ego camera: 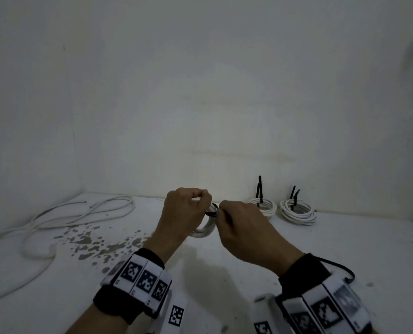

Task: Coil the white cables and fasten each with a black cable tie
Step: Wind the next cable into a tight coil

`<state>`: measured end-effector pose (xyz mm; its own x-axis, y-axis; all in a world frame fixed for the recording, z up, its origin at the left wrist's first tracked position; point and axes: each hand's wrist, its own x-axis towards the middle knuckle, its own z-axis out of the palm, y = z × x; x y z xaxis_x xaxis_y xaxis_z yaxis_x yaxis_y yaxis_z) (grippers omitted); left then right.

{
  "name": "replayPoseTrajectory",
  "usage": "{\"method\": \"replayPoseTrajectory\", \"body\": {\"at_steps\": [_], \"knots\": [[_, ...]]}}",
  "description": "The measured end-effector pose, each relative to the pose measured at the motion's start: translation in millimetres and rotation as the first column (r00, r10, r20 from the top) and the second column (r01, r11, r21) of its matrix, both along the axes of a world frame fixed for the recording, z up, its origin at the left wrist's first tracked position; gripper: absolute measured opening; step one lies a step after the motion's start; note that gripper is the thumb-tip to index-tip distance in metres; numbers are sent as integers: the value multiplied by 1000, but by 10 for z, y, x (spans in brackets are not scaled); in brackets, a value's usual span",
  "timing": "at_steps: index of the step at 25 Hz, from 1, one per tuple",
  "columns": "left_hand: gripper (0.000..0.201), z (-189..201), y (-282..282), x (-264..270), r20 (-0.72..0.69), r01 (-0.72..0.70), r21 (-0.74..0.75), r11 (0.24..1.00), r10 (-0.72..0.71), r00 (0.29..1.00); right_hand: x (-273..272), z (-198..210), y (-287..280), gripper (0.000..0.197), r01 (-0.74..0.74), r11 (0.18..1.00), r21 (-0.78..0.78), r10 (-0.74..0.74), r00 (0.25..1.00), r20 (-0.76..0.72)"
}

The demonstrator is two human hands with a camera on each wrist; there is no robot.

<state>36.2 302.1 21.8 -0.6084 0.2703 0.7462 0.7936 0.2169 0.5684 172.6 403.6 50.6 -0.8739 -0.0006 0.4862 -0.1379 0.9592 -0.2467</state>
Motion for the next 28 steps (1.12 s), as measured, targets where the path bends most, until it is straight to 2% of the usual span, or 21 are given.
{"method": "replayPoseTrajectory", "body": {"at_steps": [2,3,4,5,6,8,10,11,12,14,15,16,17,18,20,21,22,25,28], "knots": [[37,-2,-17,14,22,52,6,999,-52,998,52,70,-8,41,5,974,-227,-8,1000,-13],[35,7,-22,41,27,86,-4,996,-86,996,98,152,2,41,-1,906,-422,-4,1000,-11],[33,16,-21,72,32,129,-4,992,-129,991,141,250,15,42,-20,800,-600,10,1000,-20],[30,42,0,96,47,180,2,984,-179,983,171,351,52,43,-46,690,-723,20,999,-45],[30,73,31,106,77,233,-5,973,-232,970,201,446,102,44,-65,614,-786,7,997,-78],[42,105,72,112,124,290,-46,956,-282,951,208,580,204,45,-78,605,-792,-23,993,-116],[54,113,81,124,87,268,-88,959,-261,961,233,619,202,46,-77,639,-765,-5,995,-103],[55,103,78,133,50,230,-87,969,-227,973,239,596,143,46,-76,667,-741,26,997,-79],[51,98,72,149,15,194,-71,979,-193,981,265,530,34,46,-71,724,-686,63,997,-36],[45,101,47,157,7,176,-34,984,-176,984,314,297,-281,45,-64,881,-469,93,995,39],[45,100,32,167,41,196,-32,980,-195,980,339,207,-397,45,-60,930,-364,92,993,70],[46,93,17,186,76,220,-47,974,-216,973,350,186,-428,45,-54,937,-345,84,994,72],[47,87,5,205,118,238,-64,969,-230,966,343,236,-383,46,-42,914,-405,69,996,52],[46,87,0,211,168,246,-56,968,-233,958,329,335,-288,46,-40,854,-518,53,999,10],[39,128,36,255,262,279,7,960,-271,926,325,577,-80,46,-97,675,-731,34,994,-101],[36,142,56,272,289,303,36,952,-300,909,331,652,-15,46,-130,622,-772,37,990,-137],[35,152,66,283,311,316,44,948,-313,897,326,676,14,45,-147,613,-777,46,988,-150],[36,156,47,272,426,295,32,955,-280,860,246,577,-61,42,-137,656,-742,75,990,-117],[44,144,34,322,632,222,90,971,-228,741,209,449,-77,45,-128,618,-776,99,991,-86]]}}
